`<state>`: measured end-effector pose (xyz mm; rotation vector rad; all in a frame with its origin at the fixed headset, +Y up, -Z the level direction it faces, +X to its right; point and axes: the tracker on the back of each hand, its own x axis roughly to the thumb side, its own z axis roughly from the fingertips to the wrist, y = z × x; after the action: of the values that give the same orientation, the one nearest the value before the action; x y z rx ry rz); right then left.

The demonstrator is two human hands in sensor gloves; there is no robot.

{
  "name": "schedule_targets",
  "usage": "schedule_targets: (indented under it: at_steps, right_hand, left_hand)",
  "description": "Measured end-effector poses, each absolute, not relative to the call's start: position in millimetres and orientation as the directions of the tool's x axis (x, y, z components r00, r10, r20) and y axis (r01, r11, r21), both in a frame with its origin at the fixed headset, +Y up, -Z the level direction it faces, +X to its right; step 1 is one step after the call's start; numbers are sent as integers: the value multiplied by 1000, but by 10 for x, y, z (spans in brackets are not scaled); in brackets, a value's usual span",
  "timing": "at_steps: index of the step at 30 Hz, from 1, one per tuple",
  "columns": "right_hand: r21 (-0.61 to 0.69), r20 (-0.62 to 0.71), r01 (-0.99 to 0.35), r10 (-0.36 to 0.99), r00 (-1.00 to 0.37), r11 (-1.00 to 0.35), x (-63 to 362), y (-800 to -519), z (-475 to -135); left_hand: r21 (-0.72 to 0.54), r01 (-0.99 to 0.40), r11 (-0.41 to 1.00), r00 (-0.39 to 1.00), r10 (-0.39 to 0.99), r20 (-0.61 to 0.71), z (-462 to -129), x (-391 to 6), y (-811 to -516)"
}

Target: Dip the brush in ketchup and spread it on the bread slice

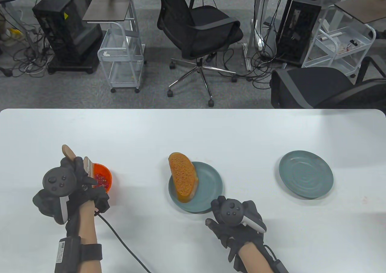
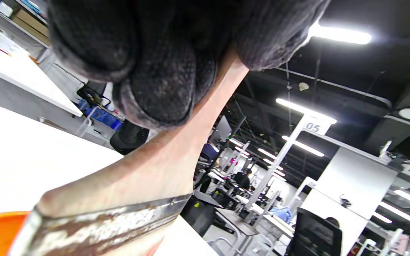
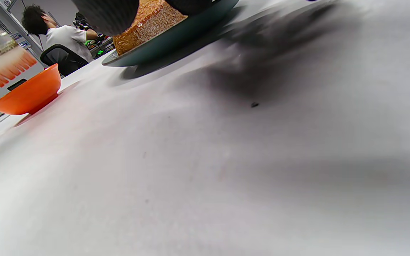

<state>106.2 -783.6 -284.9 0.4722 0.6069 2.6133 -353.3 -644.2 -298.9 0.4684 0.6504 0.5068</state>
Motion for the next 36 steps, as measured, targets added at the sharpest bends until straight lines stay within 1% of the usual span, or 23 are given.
schedule_targets:
  at_steps: [3,6,9,11,15,19,20,24,28,30,32,36]
  right_hand:
    - [481,225,-320,468,-855,-816,1063,-7835,-2850]
    - [482,225,-322,470,-854,-815,1067,-7837,-2850]
    - [483,224,-324,473,-852,-813,1071,-7838,-2852]
    - [484,224,-325,474,-851,-813,1072,-7838,-2852]
    - [486,224,-326,476,-850,-811,1074,-7838,-2854]
    - [489,220,-333,484,-847,-806,1078,-7838,-2856]
    - [490,219,-335,486,-846,-805,1079,-7839,-2857]
    - [491,218,-336,487,-846,-804,1079,-7838,-2858]
    - [490,216,-337,486,-847,-804,1079,-7837,-2858]
    - [490,214,-340,489,-846,-803,1080,-7837,-2858]
    - [491,212,-342,490,-846,-802,1081,-7836,-2857]
    - [493,210,-344,493,-844,-799,1086,-7835,-2857]
  left_hand:
    - [520,-324,790,689,574,-442,-3044,-3636,-6567]
    - [513,-326,794,685,572,-452,-3085,-3662,-6692]
    - [488,-309,816,695,544,-470,-3120,-3662,-6759]
    - [493,-314,811,689,552,-470,-3132,-3661,-6780]
    - [480,-313,820,697,541,-470,-3142,-3654,-6748]
    - [517,-308,799,716,552,-427,-3109,-3609,-6641]
    - [536,-319,782,724,566,-394,-3097,-3572,-6581]
    - [580,-370,726,783,579,-225,-3065,-3308,-6295]
    - [585,-462,666,812,583,-22,-3052,-2840,-6087]
    - [565,-508,650,803,595,37,-3072,-2613,-6086]
    - [544,-534,647,796,602,67,-3110,-2372,-6149]
    - [528,-588,613,757,647,91,-3217,-1961,-6421]
